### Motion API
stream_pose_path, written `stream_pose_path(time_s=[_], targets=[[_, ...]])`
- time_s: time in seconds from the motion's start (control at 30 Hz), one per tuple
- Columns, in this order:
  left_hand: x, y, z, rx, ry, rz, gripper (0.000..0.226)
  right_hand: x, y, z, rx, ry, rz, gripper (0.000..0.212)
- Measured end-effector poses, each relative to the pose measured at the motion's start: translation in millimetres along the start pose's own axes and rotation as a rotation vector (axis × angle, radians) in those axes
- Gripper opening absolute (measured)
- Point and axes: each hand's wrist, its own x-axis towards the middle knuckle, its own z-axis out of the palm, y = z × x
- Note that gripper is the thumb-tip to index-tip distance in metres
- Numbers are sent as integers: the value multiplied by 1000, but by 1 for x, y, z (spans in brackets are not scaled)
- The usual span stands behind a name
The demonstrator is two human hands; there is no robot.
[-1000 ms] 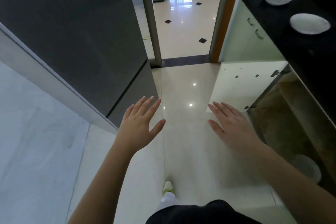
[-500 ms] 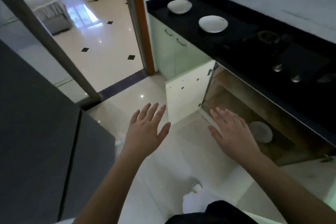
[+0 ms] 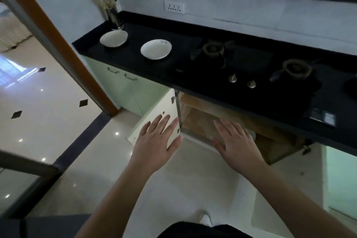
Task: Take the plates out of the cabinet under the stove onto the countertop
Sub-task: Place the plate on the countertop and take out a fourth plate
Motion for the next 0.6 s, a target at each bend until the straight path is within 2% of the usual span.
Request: stream_pose_path(time_s=[0.37,0.6], targets=[[107,-3,29,-41,-45,384,75,18,12,1,4,110,349,60],[145,16,50,-16,-133,605,77,5,9,18,24,111,507,58]])
